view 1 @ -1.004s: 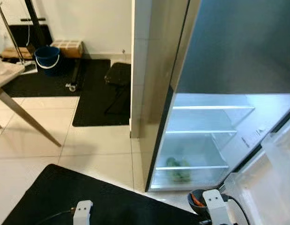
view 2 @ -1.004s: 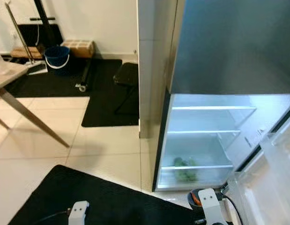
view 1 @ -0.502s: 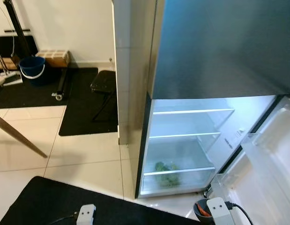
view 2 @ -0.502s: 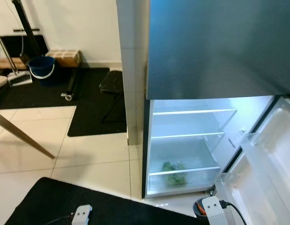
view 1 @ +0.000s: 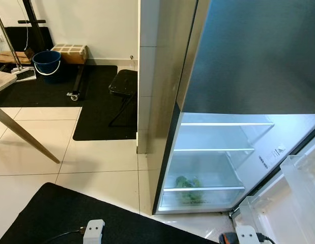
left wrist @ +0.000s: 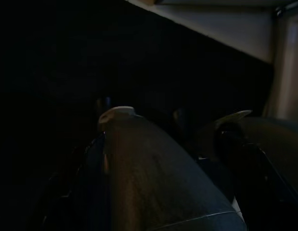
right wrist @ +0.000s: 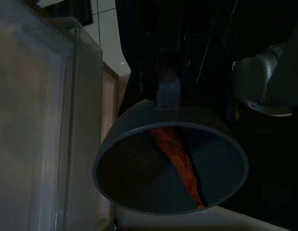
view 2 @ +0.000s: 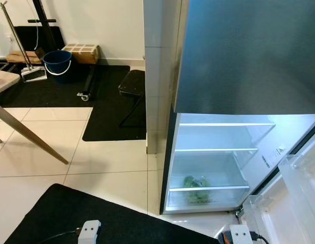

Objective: Restocking fridge

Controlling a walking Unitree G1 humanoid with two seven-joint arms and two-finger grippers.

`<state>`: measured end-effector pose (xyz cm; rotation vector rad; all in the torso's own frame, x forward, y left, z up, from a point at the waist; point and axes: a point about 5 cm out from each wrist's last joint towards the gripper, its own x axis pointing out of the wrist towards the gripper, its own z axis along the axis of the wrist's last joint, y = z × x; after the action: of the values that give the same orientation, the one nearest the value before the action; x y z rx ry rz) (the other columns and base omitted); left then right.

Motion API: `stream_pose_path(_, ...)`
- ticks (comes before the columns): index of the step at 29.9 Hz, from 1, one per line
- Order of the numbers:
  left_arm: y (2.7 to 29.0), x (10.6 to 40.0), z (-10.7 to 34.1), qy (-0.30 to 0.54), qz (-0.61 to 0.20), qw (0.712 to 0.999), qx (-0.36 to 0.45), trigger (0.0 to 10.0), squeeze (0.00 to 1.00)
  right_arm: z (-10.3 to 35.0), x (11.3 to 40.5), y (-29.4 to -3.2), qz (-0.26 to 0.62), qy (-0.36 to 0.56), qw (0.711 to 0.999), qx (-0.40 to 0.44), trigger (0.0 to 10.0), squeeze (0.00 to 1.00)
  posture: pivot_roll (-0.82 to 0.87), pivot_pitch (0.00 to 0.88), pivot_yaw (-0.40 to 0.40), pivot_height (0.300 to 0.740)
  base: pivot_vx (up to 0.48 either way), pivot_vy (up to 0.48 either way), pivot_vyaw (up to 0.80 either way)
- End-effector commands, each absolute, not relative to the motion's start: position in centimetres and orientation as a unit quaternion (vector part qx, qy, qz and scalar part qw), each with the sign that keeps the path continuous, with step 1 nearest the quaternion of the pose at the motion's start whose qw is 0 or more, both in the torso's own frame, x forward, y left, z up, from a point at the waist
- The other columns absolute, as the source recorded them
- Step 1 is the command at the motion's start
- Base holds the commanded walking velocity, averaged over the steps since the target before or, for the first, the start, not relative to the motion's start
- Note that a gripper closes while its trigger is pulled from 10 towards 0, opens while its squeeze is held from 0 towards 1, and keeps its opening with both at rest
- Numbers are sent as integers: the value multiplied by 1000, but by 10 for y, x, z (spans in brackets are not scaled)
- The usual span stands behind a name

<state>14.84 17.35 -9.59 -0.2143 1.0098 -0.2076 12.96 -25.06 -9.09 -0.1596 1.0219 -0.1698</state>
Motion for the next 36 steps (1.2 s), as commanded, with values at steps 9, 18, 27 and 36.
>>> stream_pose_path(9,174,143,-99,497,-101,858,-86,10000,0,-90,136,-246,-76,487,867,-72,10000,0,84,0,-48,740,0,0,0)
stream_pose_path(18,174,140,-99,501,-111,855,-75,10000,0,-92,133,-245,-73,492,865,-72,10000,0,84,0,-46,740,148,0,0)
stream_pose_path(27,173,141,-99,498,-114,856,-78,10000,0,-93,132,-243,-70,493,864,-71,10000,0,82,0,-45,740,301,0,0)
stream_pose_path(36,173,139,-100,501,-119,854,-73,10000,0,-93,130,-244,-69,494,864,-71,10000,0,82,0,-45,740,319,0,0)
